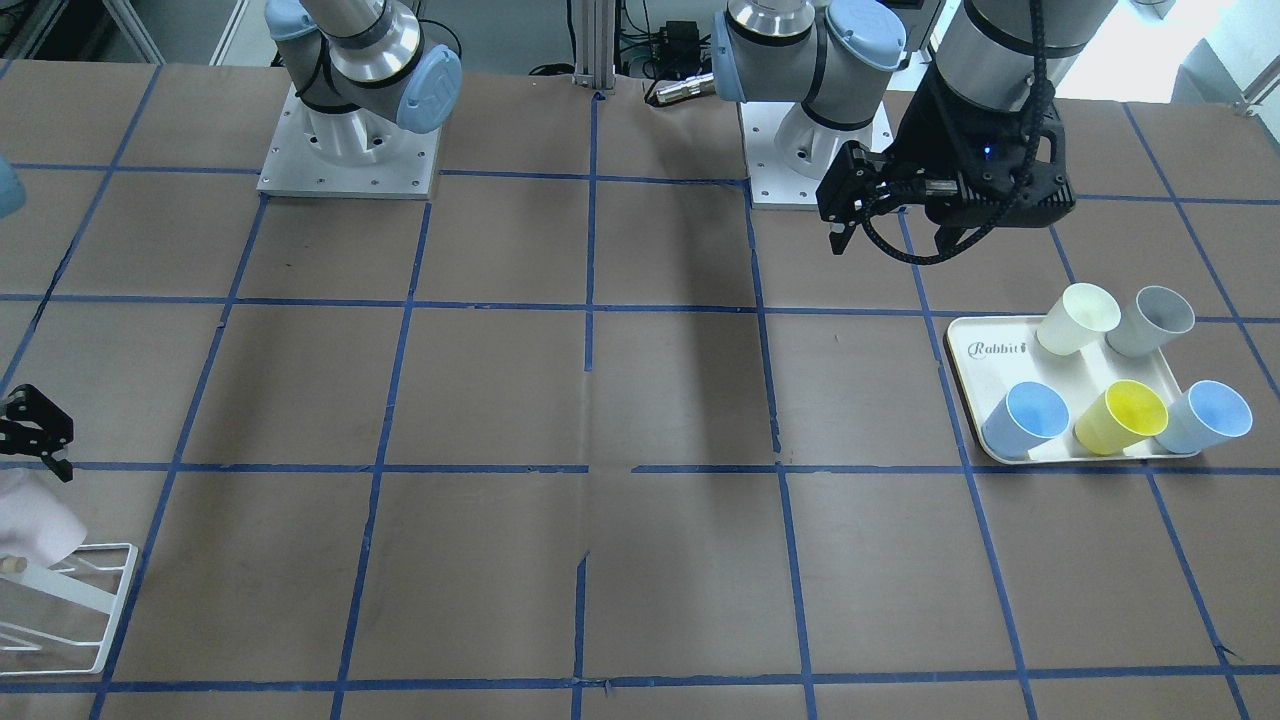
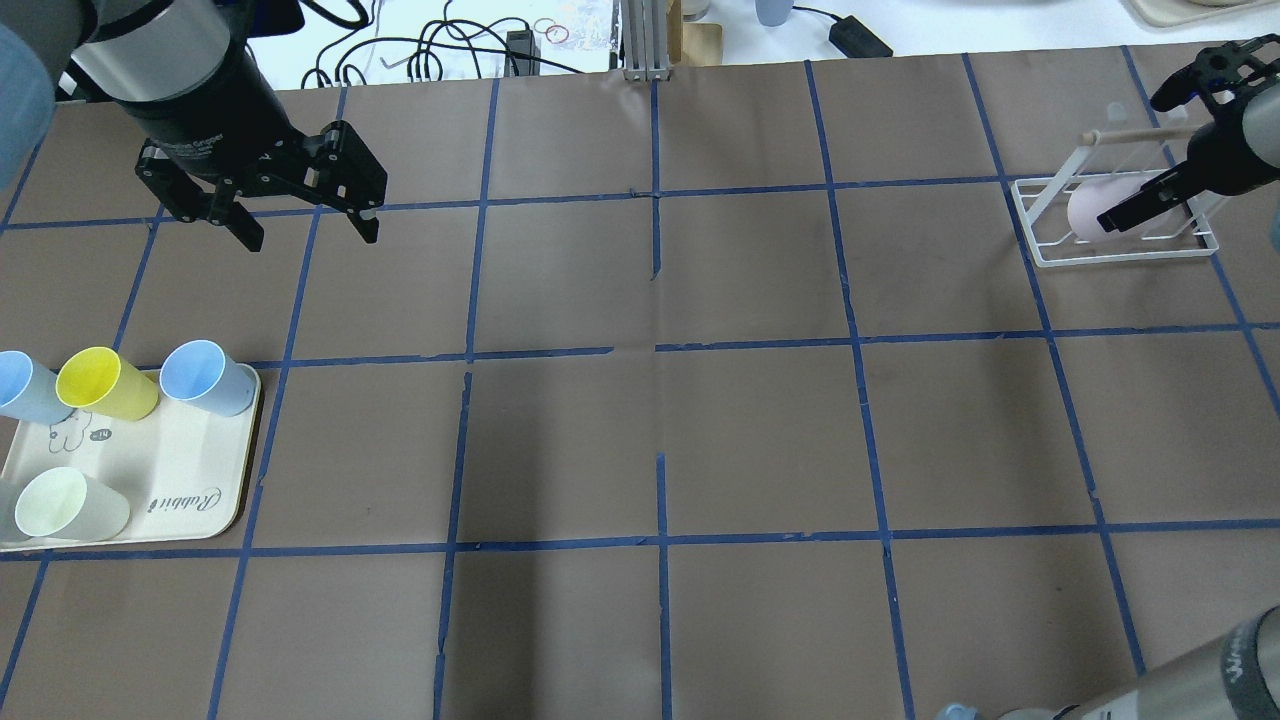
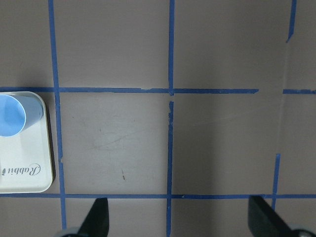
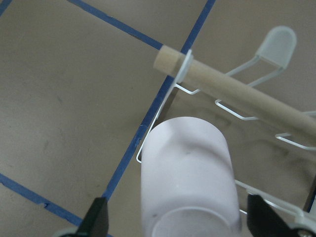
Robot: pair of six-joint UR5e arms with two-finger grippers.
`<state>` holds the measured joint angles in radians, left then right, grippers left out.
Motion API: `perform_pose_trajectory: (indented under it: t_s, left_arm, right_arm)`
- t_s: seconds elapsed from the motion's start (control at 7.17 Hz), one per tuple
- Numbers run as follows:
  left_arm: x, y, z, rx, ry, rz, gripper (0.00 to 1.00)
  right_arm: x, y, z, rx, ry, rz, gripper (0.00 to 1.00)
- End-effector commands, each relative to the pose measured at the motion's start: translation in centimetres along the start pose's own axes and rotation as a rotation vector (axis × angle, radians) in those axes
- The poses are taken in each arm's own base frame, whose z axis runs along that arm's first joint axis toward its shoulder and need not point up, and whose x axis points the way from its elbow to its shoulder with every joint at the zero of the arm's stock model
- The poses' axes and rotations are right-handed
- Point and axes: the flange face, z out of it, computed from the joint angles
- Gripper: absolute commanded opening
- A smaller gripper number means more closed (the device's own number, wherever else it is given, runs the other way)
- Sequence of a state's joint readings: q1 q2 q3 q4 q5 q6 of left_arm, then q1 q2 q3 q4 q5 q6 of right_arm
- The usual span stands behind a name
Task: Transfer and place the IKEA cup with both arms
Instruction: 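Lift the pink cup off the rack peg with the right gripper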
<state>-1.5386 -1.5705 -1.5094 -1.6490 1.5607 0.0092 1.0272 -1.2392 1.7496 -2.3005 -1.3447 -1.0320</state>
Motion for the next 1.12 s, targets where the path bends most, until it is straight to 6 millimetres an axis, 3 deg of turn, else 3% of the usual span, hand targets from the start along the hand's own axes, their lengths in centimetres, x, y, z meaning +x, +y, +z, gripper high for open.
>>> perform_pose_trajectory:
  t_s: [0.0,0.56,0.7,0.98]
  left_arm:
    - [-0.01,0.05,-0.06,0.001,-0.001,0.000,1.00]
    - [-0.06,0.12,-0.28,0.006,0.001,0.000,1.00]
    - [-0.06,0.12,-0.28,0.006,0.001,0.000,1.00]
    - [-0.06,0.12,-0.28,0.006,0.001,0.000,1.00]
  right_arm:
    - [-0.01,-0.03,0.06,0.000,-0.002,-0.002,0.96]
    - [0.04,0.14,0.01,-0.017,0.005,-0.006,0.96]
    - [0.07,0.11,-0.03,-0.017,0.005,-0.006,0.90]
    - [0.06,0.10,-0.21,-0.021,0.005,-0.004,0.49]
